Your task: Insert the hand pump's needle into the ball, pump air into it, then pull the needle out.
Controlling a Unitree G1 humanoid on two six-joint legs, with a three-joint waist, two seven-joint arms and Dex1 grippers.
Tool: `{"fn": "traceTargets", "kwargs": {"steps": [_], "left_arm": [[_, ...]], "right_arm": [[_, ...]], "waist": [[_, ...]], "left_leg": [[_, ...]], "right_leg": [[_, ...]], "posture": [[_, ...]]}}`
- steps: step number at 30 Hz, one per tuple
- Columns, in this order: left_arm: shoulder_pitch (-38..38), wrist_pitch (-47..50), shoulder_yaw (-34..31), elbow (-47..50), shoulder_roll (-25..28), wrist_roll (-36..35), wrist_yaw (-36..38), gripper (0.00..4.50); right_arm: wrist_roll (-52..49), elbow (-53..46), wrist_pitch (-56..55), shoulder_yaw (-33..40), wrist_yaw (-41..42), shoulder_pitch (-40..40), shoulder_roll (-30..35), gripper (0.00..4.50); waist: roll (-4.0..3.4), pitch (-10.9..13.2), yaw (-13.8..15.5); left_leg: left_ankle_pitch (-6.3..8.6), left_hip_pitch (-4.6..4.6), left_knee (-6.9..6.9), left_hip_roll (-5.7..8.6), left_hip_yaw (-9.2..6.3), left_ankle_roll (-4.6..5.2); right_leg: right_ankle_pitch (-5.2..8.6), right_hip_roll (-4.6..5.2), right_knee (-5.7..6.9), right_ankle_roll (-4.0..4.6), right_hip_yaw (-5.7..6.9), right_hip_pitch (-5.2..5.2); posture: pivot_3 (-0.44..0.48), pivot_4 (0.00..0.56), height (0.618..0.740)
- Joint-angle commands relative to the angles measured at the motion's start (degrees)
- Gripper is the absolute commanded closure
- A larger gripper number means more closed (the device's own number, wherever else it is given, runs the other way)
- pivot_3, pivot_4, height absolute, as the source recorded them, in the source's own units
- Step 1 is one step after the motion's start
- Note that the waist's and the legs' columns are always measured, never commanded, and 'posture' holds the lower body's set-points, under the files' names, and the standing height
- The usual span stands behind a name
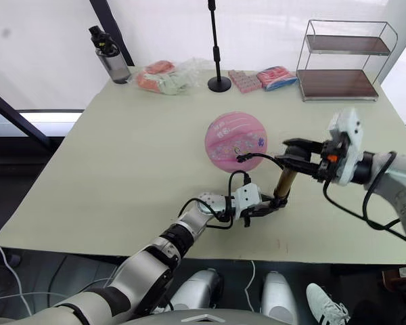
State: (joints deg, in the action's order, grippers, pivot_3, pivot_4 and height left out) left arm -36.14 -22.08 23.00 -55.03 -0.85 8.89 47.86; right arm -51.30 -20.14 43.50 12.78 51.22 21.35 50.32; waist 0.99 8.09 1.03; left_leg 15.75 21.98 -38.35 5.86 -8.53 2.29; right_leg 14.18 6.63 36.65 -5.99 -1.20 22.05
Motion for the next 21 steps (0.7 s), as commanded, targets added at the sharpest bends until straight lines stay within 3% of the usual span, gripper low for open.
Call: {"fn": "traceTargets", "kwargs": {"steps": [1,11,13,21], "left_arm": [[2.15,2.45,2.27,-4.75,1.22,3.52,0.34,3.42],[2.15,2.19,2.31,-4.89,1.41,3.58,0.44,3.42],[2.2,2.14,2.27,-4.85,1.47,3.58,0.44,3.42],[2.21,2.03,2.23,-4.91,1.43,3.61,0.47,3.42]], "right_arm": [[-4.2,-1.43,1.66,6.89,-1.33,5.36,3.25,2.48],[-10.99,2.02,7.41,9.95,-1.06,15.06,10.19,2.48],[-11.42,2.35,8.09,9.81,-1.28,16.82,10.72,2.48],[-7.61,-2.76,5.86,5.72,-2.55,7.1,4.72,2.48]], "waist": [[-0.03,0.08,0.02],[-0.08,0.23,0.09],[-0.14,0.26,0.16],[0.04,0.16,0.19]], "left_leg": [[0.0,0.0,0.0,0.0,0.0,0.0],[0.0,0.16,-0.01,0.01,0.04,0.0],[-0.01,0.53,-0.07,0.03,0.08,0.0],[-0.02,0.73,-0.05,0.01,0.04,-0.01]], "right_leg": [[0.0,0.01,0.0,0.0,0.01,0.0],[0.0,0.05,0.0,0.0,0.0,0.21],[-0.02,0.07,0.09,0.01,-0.04,0.56],[-0.02,0.05,0.06,0.03,-0.02,0.77]], "posture": [[0.0,0.15,0.736],[0.0,0.15,0.736],[0.0,0.15,0.736],[0.0,0.15,0.736]]}}
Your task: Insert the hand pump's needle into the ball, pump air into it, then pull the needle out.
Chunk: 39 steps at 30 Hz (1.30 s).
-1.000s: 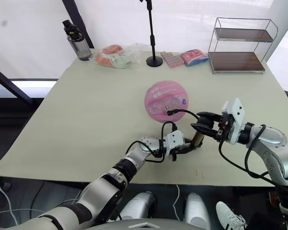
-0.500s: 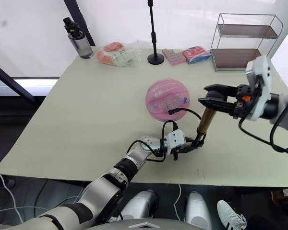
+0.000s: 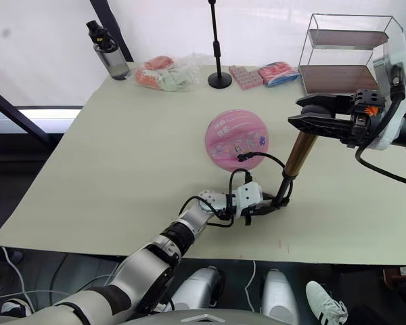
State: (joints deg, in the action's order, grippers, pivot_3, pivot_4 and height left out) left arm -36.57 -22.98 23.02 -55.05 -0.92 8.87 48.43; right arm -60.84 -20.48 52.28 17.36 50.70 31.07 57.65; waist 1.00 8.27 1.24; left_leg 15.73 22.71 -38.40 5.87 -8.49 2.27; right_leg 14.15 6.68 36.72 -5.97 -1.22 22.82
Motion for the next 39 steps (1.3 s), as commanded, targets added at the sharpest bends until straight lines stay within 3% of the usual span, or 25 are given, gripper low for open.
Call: {"fn": "traceTargets", "kwargs": {"steps": [1,11,13,21,26,39], "left_arm": [[2.64,2.91,2.24,-4.89,1.52,3.65,-0.13,3.42],[2.63,3.14,2.3,-4.7,1.34,3.43,-0.14,3.42],[2.47,3.15,2.3,-4.88,1.27,3.45,-0.2,3.42],[2.52,3.24,2.25,-4.95,1.24,3.39,-0.58,3.42],[2.51,3.23,2.21,-5.02,1.32,3.38,-0.71,3.42],[2.99,3.3,2.34,-4.3,1.55,3.48,-0.22,3.42]], "right_arm": [[2.8,-3.01,-3.89,0.56,-2.34,-3.87,-3.71,2.48],[22.66,-0.37,-21.18,-11.52,-2.69,-19.76,-13.75,2.48],[26.4,1.71,-25.68,-13.65,-2.22,-21.73,-15.46,2.48],[33.33,7.02,-35.11,-18.1,-2.07,-25.06,-21.06,2.48],[32.1,5.94,-34.62,-16.5,-1.44,-23.69,-20.37,2.48],[14.29,-0.83,-18.33,-3.45,-0.08,-9.83,-9.99,2.48]], "waist": [[0.08,-0.05,-0.02],[0.39,-0.38,-0.36],[0.38,-0.38,-0.42],[0.41,-0.56,-0.44],[0.39,-0.6,-0.44],[-0.04,-0.12,-0.33]], "left_leg": [[0.0,-0.02,0.0,0.0,-0.01,0.0],[0.0,-0.46,0.01,-0.03,0.02,0.0],[0.01,-0.89,0.06,-0.03,0.04,0.01],[0.01,-1.07,0.07,-0.09,0.0,0.0],[0.01,-1.07,0.08,-0.11,-0.01,0.0],[0.01,-0.77,0.08,-0.06,-0.06,0.0]], "right_leg": [[0.0,0.0,0.01,0.0,0.01,-0.04],[0.01,-0.11,0.07,-0.02,-0.04,-0.33],[0.03,-0.11,0.03,-0.03,-0.06,-0.77],[0.03,-0.22,0.02,-0.03,-0.06,-0.93],[0.03,-0.24,0.02,-0.03,-0.06,-0.93],[0.03,-0.18,-0.03,-0.01,-0.04,-0.75]], "posture": [[0.0,0.15,0.736],[0.0,0.15,0.736],[0.0,0.15,0.736],[0.0,0.15,0.736],[0.0,0.15,0.736],[0.0,0.15,0.736]]}}
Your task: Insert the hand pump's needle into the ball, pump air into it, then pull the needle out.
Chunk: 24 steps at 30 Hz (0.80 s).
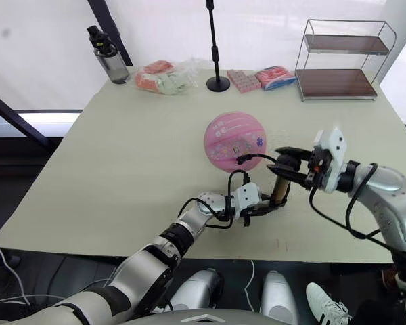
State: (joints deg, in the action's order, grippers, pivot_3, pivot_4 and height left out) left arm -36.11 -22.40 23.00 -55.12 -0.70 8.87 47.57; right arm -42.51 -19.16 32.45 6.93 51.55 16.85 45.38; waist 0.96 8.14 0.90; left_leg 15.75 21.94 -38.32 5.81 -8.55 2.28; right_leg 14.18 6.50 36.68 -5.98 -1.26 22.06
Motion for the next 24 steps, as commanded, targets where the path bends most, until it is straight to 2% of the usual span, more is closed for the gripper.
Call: {"fn": "traceTargets", "kwargs": {"steps": [1,8,14,16,19,24], "left_arm": [[2.54,2.74,2.35,-4.2,1.36,3.48,0.66,3.42],[2.56,2.84,2.39,-4.1,1.39,3.52,0.79,3.42],[2.56,2.94,2.36,-4.05,1.4,3.51,0.76,3.42],[2.59,2.97,2.36,-4.01,1.36,3.5,0.74,3.42],[2.66,2.96,2.34,-4.0,1.33,3.52,0.76,3.42],[2.74,2.93,2.3,-3.95,1.24,3.5,0.74,3.42]], "right_arm": [[-5.4,-1.96,2.73,8.1,-1.1,5.63,3.1,2.48],[-14.74,-0.67,10.51,13.78,-2.88,14.26,8.04,2.48],[-18.36,0.39,14.58,15.27,-3.8,18.61,10.88,2.48],[-18.46,0.66,15.14,15.28,-3.82,18.99,11.41,2.48],[-17.81,0.69,15.14,14.82,-4.19,18.31,11.0,2.48],[-11.74,-1.77,11.55,10.92,-3.07,11.4,9.41,2.48]], "waist": [[-0.02,0.04,0.0],[-0.11,0.26,0.02],[0.0,0.34,0.05],[-0.02,0.33,0.11],[-0.02,0.33,0.14],[0.02,0.3,0.17]], "left_leg": [[0.0,0.03,0.0,0.0,0.0,0.0],[0.0,0.09,-0.02,0.03,0.07,0.0],[0.0,0.17,-0.01,0.03,0.06,0.01],[-0.01,0.56,-0.08,0.06,0.11,0.01],[-0.02,0.65,-0.09,0.07,0.1,-0.01],[-0.02,0.65,-0.08,0.07,0.07,0.0]], "right_leg": [[0.0,0.0,0.0,0.0,0.0,0.02],[-0.01,0.09,0.0,-0.01,0.0,0.09],[-0.01,0.12,0.0,-0.01,0.03,0.21],[-0.03,0.16,0.06,0.0,-0.01,0.6],[-0.03,0.18,0.06,0.01,-0.01,0.65],[-0.03,0.18,0.05,0.0,0.02,0.64]], "posture": [[0.0,0.15,0.736],[0.0,0.15,0.736],[0.0,0.15,0.736],[0.0,0.15,0.736],[0.0,0.15,0.736],[0.0,0.15,0.736]]}}
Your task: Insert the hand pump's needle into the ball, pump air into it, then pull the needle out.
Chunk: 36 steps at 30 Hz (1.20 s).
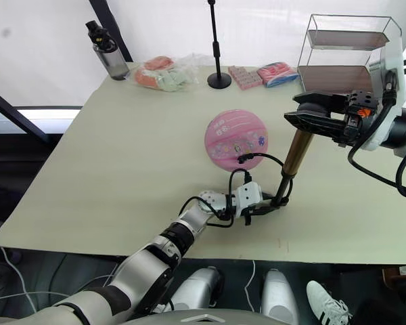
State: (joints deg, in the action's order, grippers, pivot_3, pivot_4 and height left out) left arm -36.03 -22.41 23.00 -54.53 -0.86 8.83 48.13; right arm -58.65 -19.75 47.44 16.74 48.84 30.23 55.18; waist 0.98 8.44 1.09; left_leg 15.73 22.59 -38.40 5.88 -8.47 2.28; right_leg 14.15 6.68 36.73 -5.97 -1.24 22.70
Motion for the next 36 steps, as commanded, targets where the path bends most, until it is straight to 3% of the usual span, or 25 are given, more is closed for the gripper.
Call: {"fn": "traceTargets", "kwargs": {"steps": [1,13,22,26,36], "left_arm": [[2.63,2.93,2.31,-4.59,1.4,3.56,0.16,3.42],[2.85,3.03,2.45,-4.2,1.73,3.49,0.21,3.42],[2.61,3.08,2.55,-4.25,1.65,3.54,0.18,3.42],[2.49,3.05,2.49,-4.41,1.7,3.52,0.11,3.42],[2.61,2.83,2.59,-4.65,1.38,3.62,0.11,3.42]], "right_arm": [[6.43,-1.34,-5.24,-0.08,-0.2,-3.62,-1.09,2.48],[24.09,2.97,-23.53,-11.71,0.87,-18.84,-12.76,2.48],[31.18,9.04,-32.47,-16.65,0.61,-23.4,-19.94,2.48],[30.12,7.49,-31.58,-15.43,1.01,-22.81,-19.73,2.48],[17.41,-0.14,-20.05,-4.94,3.4,-14.11,-10.64,2.48]], "waist": [[0.03,-0.03,-0.03],[0.39,-0.32,-0.23],[0.45,-0.41,-0.29],[0.39,-0.45,-0.29],[0.1,-0.24,-0.18]], "left_leg": [[0.0,-0.01,-0.01,0.0,0.01,0.0],[0.0,-0.52,0.04,-0.04,0.04,-0.01],[0.01,-0.85,0.08,-0.11,-0.03,-0.01],[0.01,-0.89,0.09,-0.12,-0.05,-0.01],[0.01,-0.73,0.08,-0.1,-0.05,-0.01]], "right_leg": [[0.0,0.0,0.01,0.0,-0.01,0.0],[0.02,-0.1,0.05,-0.01,-0.06,-0.37],[0.03,-0.25,0.0,0.0,-0.06,-0.71],[0.03,-0.27,0.01,0.0,-0.06,-0.75],[0.03,-0.23,-0.04,0.01,-0.06,-0.65]], "posture": [[0.0,0.15,0.736],[0.0,0.15,0.736],[0.0,0.15,0.736],[0.0,0.15,0.736],[0.0,0.15,0.736]]}}
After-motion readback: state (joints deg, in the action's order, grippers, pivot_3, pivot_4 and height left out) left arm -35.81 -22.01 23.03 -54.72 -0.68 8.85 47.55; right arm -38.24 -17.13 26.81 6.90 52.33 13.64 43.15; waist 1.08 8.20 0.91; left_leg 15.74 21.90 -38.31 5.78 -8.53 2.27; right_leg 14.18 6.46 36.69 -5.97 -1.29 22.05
